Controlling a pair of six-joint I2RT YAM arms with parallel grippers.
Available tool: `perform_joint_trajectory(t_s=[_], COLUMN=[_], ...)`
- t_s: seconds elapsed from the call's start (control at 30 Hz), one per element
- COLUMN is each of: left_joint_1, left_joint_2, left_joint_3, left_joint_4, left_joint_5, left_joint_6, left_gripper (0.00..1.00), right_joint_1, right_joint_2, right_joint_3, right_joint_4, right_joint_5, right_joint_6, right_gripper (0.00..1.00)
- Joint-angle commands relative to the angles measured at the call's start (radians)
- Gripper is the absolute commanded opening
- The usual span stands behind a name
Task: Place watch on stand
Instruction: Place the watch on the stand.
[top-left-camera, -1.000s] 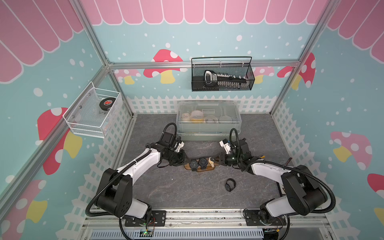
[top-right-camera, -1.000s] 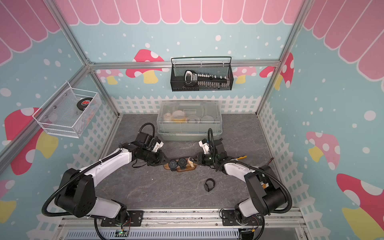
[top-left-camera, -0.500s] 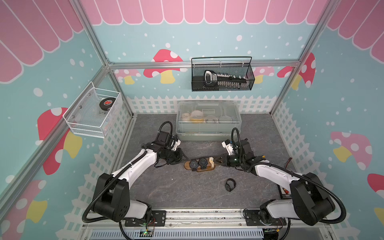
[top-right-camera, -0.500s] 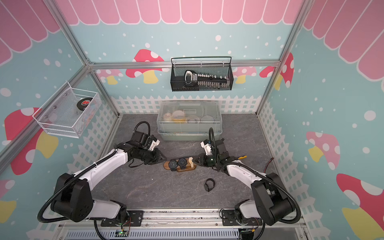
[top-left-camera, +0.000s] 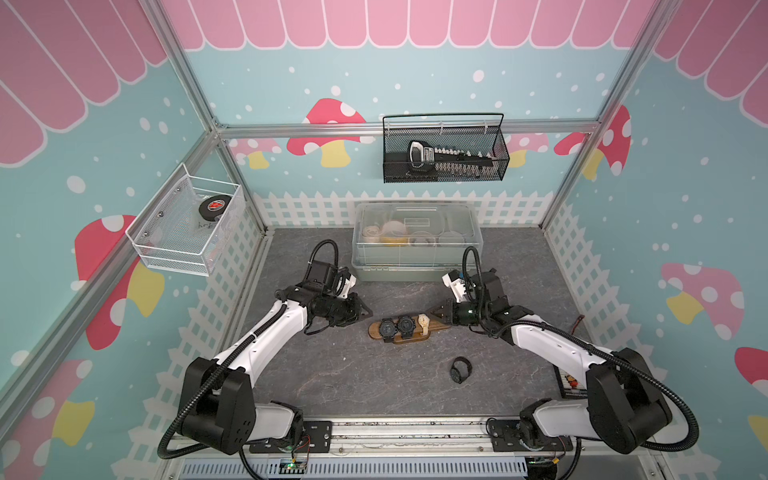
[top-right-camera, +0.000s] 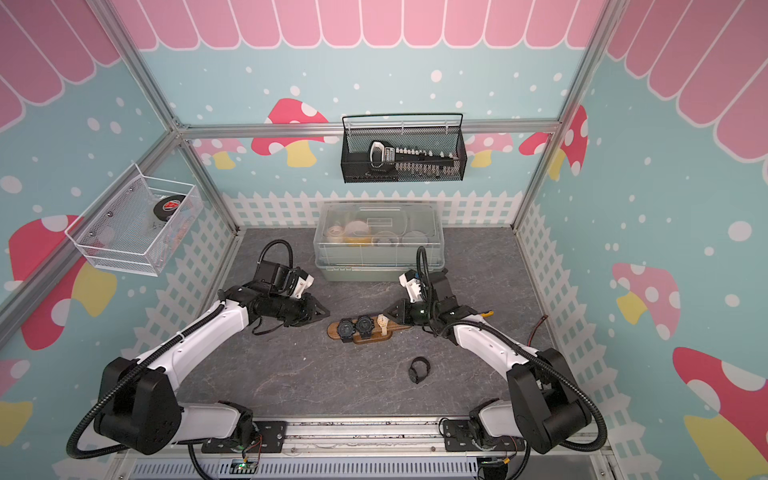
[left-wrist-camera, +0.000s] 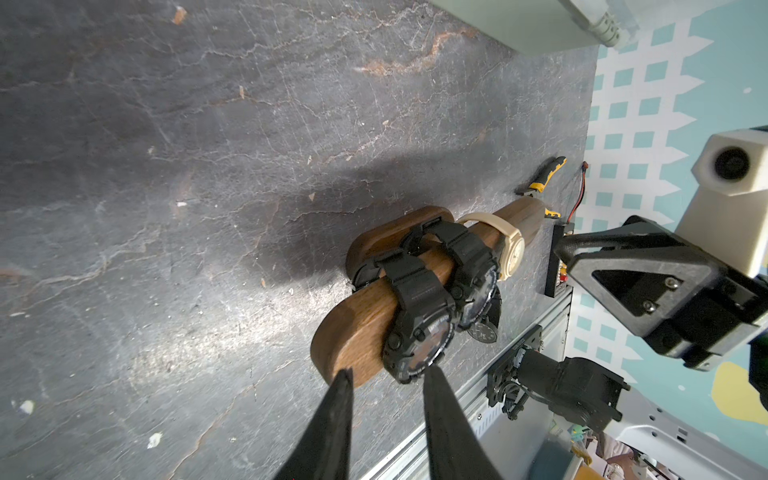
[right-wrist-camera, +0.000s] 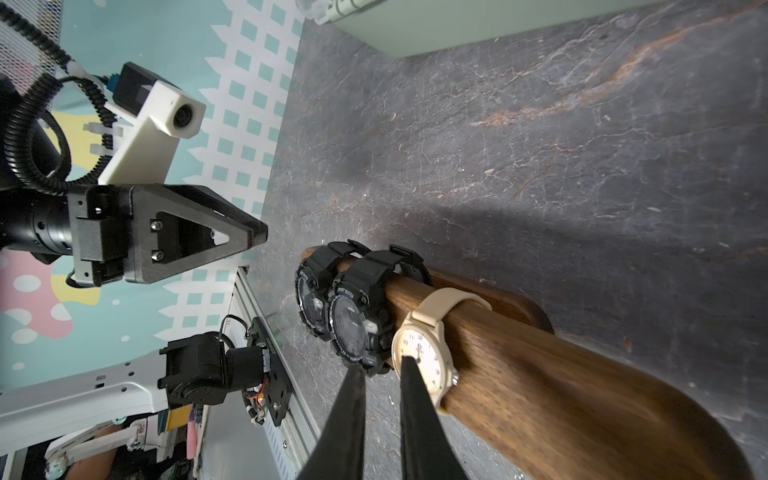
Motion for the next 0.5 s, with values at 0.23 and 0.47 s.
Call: perform_joint_trajectory(t_s=[0.23, 0.47], left_joint_1=[0.01, 0.011], left_joint_2=[-0.019, -0.017], left_joint_3=[-0.017, -0.018], left_joint_4=[-0.014, -0.011], left_joint_5=[-0.013, -0.012], left_joint_6=[0.008, 0.007], left_gripper=[0.3, 0.3], right_joint_1=[0.052, 0.052], right_joint_2=[0.088, 0.1], right_joint_3=[-0.005, -0.016], right_joint_4=[0.048, 0.049], right_joint_5=[0.003, 0.013], right_joint_6=[0.007, -0.003], right_gripper=[0.12, 0.11])
